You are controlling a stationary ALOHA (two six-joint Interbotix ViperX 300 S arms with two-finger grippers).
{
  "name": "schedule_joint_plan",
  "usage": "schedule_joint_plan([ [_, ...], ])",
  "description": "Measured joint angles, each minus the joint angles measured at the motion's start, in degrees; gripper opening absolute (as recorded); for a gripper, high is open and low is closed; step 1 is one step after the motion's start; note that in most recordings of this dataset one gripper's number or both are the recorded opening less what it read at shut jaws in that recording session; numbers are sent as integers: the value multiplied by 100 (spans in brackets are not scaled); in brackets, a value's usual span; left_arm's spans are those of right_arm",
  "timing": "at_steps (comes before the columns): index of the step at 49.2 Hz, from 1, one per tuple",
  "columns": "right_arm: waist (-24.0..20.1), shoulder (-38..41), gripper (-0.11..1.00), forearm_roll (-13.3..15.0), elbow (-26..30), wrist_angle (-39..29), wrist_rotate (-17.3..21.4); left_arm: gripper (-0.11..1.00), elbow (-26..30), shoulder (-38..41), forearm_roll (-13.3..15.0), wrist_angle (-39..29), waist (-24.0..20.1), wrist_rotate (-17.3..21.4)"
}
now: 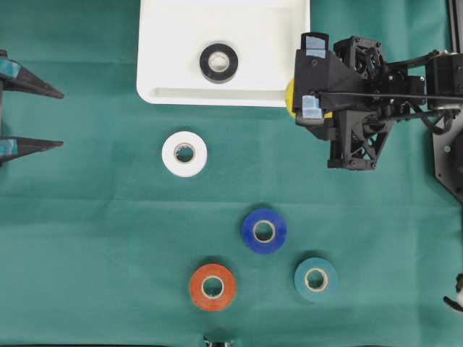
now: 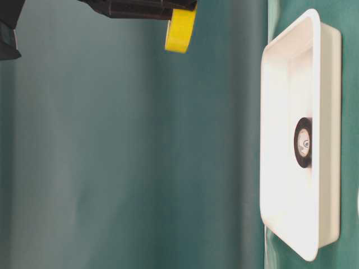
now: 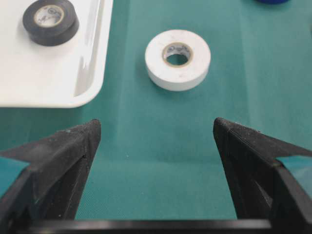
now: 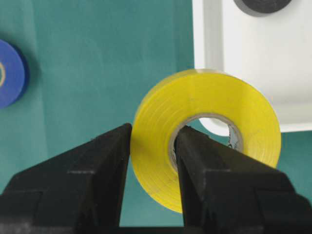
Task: Pick up the tape from a random location and place it into the white case.
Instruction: 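Lift the yellow tape with the right gripper toward the tray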
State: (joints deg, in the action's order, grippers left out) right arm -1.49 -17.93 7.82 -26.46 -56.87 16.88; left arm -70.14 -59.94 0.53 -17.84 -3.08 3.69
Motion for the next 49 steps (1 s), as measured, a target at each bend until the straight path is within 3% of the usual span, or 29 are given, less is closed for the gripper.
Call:
schedule_joint_plan([
  [12, 0, 0, 31, 35, 0, 0, 0, 93, 0, 0, 0, 0, -9, 0],
  [22, 167, 79, 30, 255, 0, 0, 0, 93, 0, 0, 0, 0, -9, 0],
  [41, 1178, 202, 31, 642, -26, 141, -9, 93, 0, -9, 0, 0, -9, 0],
  [49, 1907, 202, 31, 703, -44, 334, -35, 93, 0, 0, 0, -9, -9, 0],
])
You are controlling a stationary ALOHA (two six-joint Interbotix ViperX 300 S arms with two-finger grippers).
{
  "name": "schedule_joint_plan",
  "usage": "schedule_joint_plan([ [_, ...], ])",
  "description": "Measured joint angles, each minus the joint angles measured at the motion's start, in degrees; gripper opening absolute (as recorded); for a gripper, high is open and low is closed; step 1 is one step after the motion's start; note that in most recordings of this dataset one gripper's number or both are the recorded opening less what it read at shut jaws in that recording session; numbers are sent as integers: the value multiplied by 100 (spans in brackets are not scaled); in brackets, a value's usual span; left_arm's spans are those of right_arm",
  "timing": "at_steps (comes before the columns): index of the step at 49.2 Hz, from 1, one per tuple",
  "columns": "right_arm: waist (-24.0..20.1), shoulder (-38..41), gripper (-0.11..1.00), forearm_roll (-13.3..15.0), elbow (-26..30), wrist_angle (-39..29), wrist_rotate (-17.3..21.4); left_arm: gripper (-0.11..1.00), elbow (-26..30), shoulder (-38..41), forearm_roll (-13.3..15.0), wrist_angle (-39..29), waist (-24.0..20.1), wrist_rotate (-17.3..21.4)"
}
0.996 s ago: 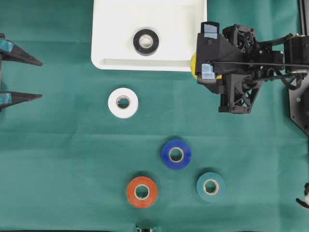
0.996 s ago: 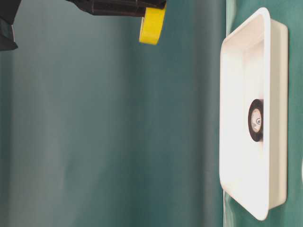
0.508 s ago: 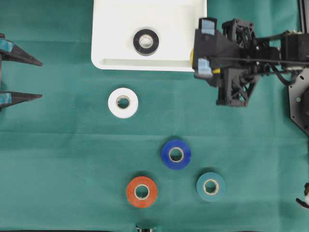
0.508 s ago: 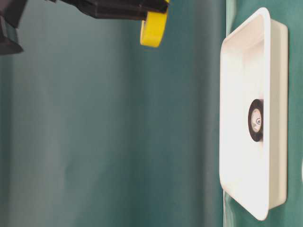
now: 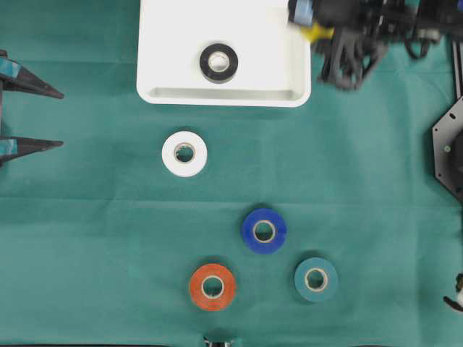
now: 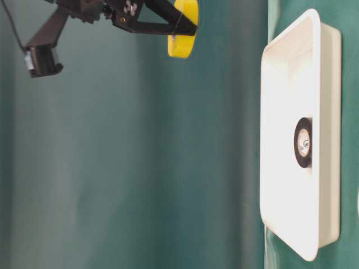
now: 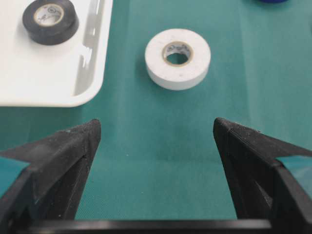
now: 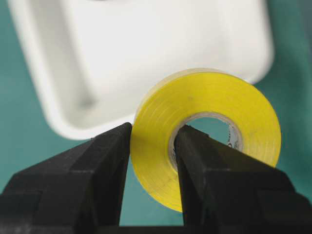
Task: Pick up the tape from a random location and place it into the white case.
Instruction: 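Lift the yellow tape with the right gripper toward the tray, then lower the yellow tape into the tray's upper right and open the right gripper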
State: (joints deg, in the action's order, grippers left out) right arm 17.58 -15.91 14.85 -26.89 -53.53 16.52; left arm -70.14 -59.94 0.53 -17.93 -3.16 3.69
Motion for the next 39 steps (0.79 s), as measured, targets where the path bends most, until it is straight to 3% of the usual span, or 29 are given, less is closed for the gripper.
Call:
schedule_joint_plan([
  [13, 756, 9, 30, 9, -62, 132, -26, 93, 0, 0, 9, -79, 9, 0],
  [39, 756, 343, 31, -62, 141, 554, -9, 93, 0, 0, 0, -114, 9, 0],
])
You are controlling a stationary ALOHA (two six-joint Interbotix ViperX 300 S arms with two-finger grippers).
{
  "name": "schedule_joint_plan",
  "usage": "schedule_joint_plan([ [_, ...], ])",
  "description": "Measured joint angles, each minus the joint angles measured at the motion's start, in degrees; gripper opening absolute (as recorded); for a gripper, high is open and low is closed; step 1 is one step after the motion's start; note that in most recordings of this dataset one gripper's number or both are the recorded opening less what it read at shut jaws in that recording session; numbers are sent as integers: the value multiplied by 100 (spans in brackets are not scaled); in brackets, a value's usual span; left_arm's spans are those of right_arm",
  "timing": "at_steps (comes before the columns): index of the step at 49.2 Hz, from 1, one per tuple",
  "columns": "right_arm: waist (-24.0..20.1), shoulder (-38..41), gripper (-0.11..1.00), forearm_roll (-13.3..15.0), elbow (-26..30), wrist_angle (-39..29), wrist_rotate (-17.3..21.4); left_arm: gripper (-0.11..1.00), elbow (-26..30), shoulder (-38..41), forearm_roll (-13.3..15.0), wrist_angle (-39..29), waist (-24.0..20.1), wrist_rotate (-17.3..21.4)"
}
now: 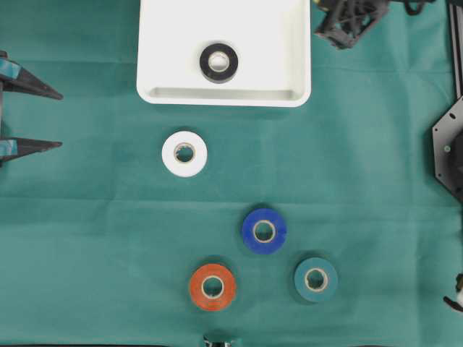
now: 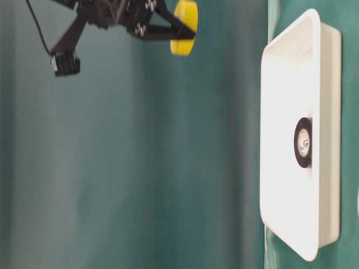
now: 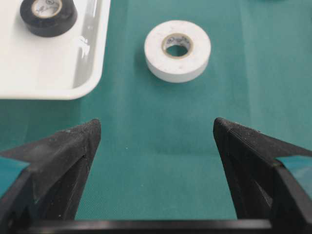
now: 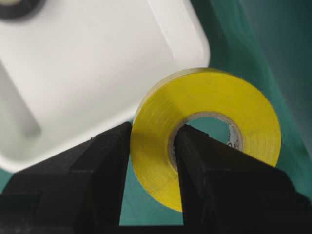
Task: Pick up the tape from a random location and place it into the white case.
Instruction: 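Lower the yellow tape into the tray's upper right and open the right gripper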
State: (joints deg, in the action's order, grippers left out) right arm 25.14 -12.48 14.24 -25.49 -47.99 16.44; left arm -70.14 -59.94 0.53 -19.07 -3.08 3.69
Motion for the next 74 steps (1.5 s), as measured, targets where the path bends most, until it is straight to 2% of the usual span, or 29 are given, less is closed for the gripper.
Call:
schedule_joint_plan([
  [15, -167, 923, 31, -9, 958, 158, -62, 93, 0, 0, 9, -9, -9, 0],
  [24, -185, 1107, 31, -9, 1160, 158, -79, 93, 0, 0, 9, -26, 0, 0],
  [38, -185, 1257, 31, -9, 1081, 255, -62, 93, 0, 0, 0, -44, -9, 0],
  [56, -185, 1679, 30, -9, 413, 1169, 70, 93, 0, 0, 0, -44, -9, 0],
  [62, -185, 1872, 31, -9, 316, 1441, 211, 93, -9, 0, 0, -53, -9, 0],
  [74, -185, 2145, 31, -9, 246, 1705, 246, 93, 0, 0, 9, -44, -9, 0],
])
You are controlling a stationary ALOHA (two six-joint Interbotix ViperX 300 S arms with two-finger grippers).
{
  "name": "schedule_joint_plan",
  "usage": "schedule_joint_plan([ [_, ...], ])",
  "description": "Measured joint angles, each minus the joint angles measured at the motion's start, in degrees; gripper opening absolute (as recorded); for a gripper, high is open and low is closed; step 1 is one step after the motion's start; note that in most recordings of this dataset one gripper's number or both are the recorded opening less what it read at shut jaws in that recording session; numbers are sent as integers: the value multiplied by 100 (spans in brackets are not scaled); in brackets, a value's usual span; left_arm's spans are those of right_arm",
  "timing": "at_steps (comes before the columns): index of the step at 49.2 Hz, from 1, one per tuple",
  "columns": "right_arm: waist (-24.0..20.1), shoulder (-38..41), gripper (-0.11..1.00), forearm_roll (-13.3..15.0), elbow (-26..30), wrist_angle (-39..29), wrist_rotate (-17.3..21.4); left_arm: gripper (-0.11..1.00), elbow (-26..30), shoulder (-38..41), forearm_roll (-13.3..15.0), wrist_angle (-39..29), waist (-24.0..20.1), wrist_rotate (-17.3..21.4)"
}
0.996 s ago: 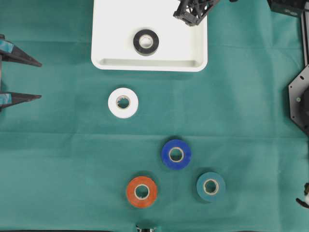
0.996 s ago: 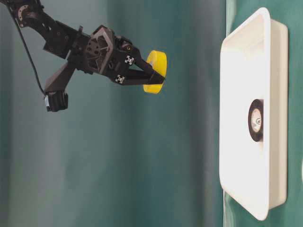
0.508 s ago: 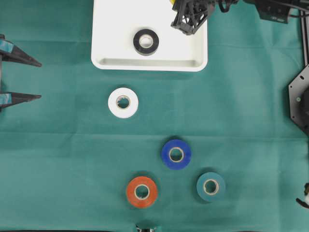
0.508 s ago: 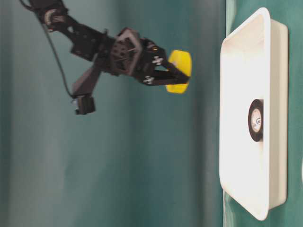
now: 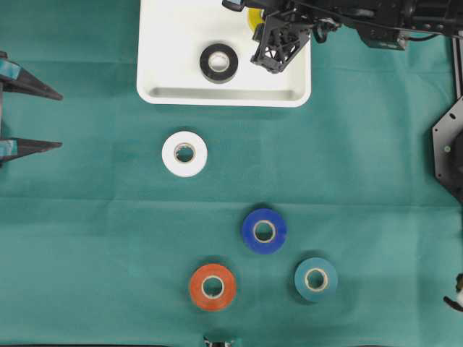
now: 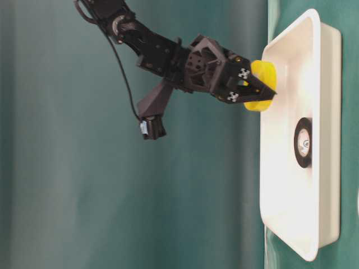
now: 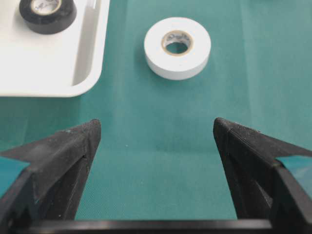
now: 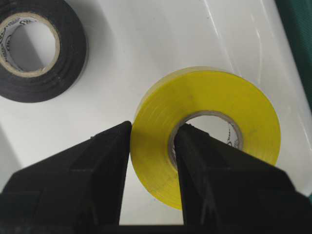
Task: Pick up the tape from a random location and place it into the white case.
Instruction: 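Lower the yellow tape into the tray's upper right and open the right gripper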
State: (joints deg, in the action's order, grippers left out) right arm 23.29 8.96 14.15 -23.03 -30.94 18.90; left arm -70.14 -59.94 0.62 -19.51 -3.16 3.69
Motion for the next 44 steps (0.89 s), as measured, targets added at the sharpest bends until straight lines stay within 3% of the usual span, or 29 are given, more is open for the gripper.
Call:
schedule_joint_plan([
  [24, 0, 35, 32, 0, 0, 88, -35, 93, 0, 0, -9, 0, 0, 0],
  [32, 0, 35, 77, 18, -9, 88, -35, 93, 0, 0, -9, -9, 0, 0],
  [35, 0, 35, 88, 44, 0, 88, -35, 93, 0, 0, -9, -9, 0, 0],
  [38, 0, 35, 93, 62, 0, 88, -35, 93, 0, 0, -9, -9, 0, 0],
  [44, 0, 35, 92, 79, 0, 79, -18, 93, 0, 0, -9, 0, 9, 0],
])
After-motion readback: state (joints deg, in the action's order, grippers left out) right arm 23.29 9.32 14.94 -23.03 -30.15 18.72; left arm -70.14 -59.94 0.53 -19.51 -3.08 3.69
